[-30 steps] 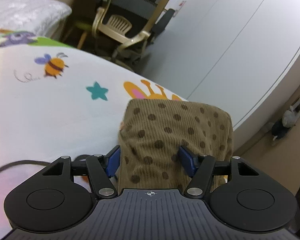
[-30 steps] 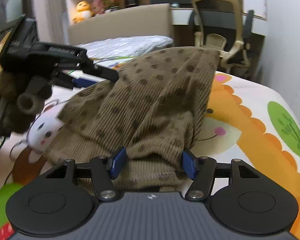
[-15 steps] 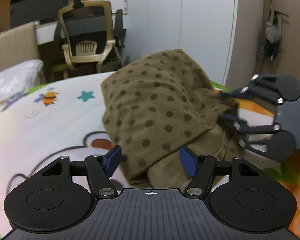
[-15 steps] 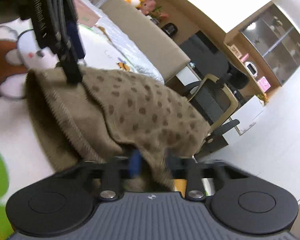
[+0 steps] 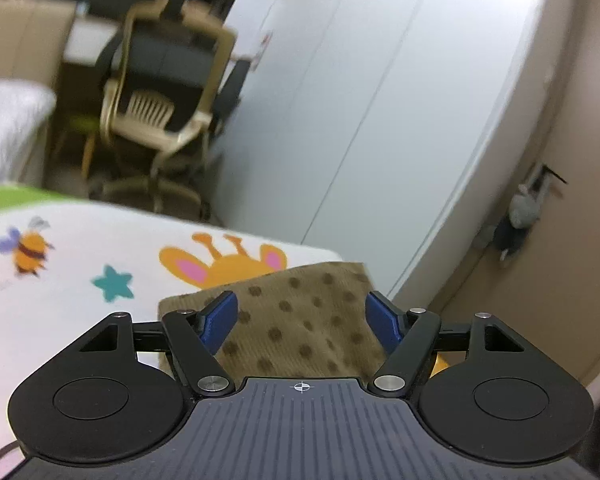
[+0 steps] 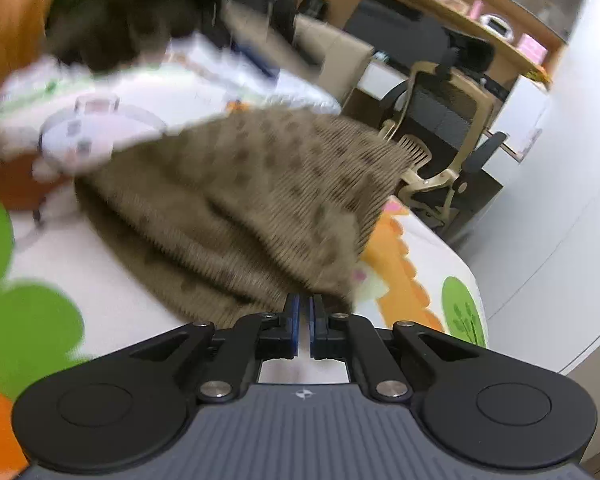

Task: Fold clothes

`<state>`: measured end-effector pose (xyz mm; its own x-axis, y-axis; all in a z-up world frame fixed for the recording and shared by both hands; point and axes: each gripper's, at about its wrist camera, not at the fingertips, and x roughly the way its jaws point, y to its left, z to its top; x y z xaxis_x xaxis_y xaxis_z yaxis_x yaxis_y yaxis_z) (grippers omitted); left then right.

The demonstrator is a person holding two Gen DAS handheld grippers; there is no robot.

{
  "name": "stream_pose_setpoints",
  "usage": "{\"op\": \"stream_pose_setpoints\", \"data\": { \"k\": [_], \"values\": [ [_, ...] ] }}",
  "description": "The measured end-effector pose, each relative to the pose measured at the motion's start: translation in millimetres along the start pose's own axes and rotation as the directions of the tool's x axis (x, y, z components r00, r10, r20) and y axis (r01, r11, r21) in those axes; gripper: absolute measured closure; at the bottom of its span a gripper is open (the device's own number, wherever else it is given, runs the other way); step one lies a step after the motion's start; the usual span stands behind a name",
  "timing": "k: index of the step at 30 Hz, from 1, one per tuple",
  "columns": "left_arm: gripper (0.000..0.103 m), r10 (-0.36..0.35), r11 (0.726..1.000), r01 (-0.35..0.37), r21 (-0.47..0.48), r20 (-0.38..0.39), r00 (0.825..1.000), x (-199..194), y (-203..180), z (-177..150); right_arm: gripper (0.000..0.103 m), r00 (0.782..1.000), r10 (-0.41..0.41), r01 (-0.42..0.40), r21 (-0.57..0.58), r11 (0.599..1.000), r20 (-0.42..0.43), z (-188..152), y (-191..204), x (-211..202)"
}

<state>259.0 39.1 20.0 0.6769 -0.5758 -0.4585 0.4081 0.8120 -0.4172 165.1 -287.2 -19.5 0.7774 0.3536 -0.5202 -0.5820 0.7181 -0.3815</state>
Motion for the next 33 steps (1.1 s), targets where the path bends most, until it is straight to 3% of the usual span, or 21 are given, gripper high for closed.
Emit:
{"op": "stream_pose_setpoints", "data": {
  "k": [2, 4, 7, 11, 14, 18, 23, 27, 33],
  "values": [
    [0.029, 0.024, 0.999, -0.025, -0.022, -0.064, 0.998, 23, 9, -2, 0.091, 0.999, -0.003, -0.001, 0.083, 0.997, 0.048, 12, -21, -7],
    [0.028, 0.052, 0.999, -0.052, 0.002, -0.081, 0.995, 35, 12, -7, 0.062, 0.996, -0.013, -0.004, 0.18, 0.984, 0.093, 26, -45, -4],
    [0.027, 0.077, 0.996, -0.073, 0.05, -0.085, 0.993, 36, 5, -10, 0.044, 0.989, -0.038, -0.002, 0.27, 0.963, 0.143, 52, -72, 26],
    [0.027, 0.099, 0.99, -0.088, 0.111, -0.091, 0.991, 36, 0, -13, 0.041, 0.991, -0.066, 0.024, 0.334, 0.942, 0.115, 83, -92, 96],
    [0.027, 0.101, 0.988, -0.089, 0.126, -0.09, 0.991, 34, 0, -15, 0.039, 0.999, -0.024, 0.012, 0.373, 0.928, 0.026, 92, -102, 152],
    [0.026, 0.088, 0.986, -0.074, 0.151, -0.09, 0.992, 38, 1, -16, 0.039, 0.993, -0.018, 0.061, 0.372, 0.926, -0.12, 73, -101, 194],
    [0.02, 0.065, 0.98, -0.047, 0.192, -0.086, 0.994, 43, -3, -20, 0.039, 0.984, -0.012, 0.077, 0.366, 0.928, -0.178, 40, -93, 191],
    [0.018, 0.067, 0.977, -0.049, 0.208, -0.08, 0.994, 41, -2, -22, 0.039, 0.986, 0.0, 0.057, 0.331, 0.942, -0.167, 26, -87, 168],
    [0.018, 0.004, 0.993, 0.001, 0.116, -0.038, 0.999, 8, 4, -21, 0.039, 0.992, 0.014, 0.027, 0.32, 0.947, -0.125, 11, -77, 112]
  ]
}}
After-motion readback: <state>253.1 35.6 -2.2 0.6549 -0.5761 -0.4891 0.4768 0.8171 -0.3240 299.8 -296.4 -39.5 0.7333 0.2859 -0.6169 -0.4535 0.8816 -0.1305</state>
